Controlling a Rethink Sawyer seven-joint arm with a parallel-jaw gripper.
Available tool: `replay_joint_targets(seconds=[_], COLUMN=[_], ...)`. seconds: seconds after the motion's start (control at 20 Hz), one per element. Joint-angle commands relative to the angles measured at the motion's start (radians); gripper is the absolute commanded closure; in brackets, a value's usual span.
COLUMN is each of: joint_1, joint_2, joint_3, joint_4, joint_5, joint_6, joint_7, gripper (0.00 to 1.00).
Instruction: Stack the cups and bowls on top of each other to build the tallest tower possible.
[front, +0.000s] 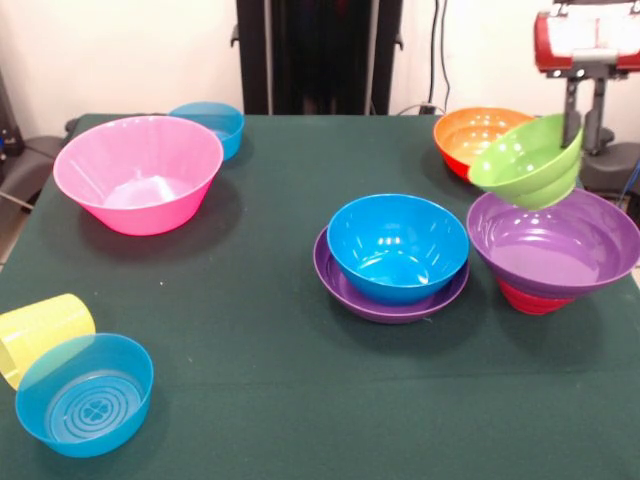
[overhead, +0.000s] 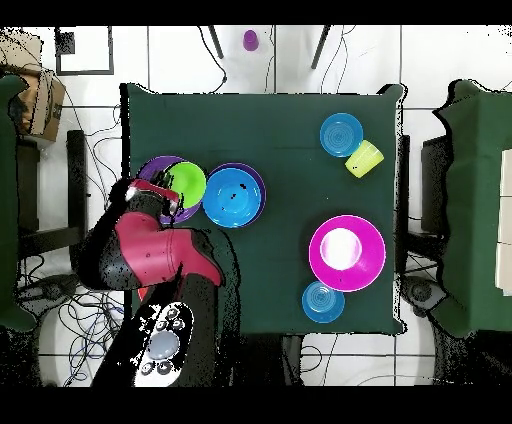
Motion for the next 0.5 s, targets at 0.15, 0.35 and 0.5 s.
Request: replay_joint_targets(seconds=[0.15,0.35,0.5], joint_1=[0.040,0.036,0.045], joint_2=[0.127,0.122,0.107], joint_3=[-0.037,-0.028,-0.030], joint_4=[-0.062,-0.068,-0.068], joint_5=[0.072,0.086,0.108], joint_6=[-0.072,-0.071,-0.061], joint_7=[0.126,0.122,0.126], gripper=[1.00,1.00,1.00])
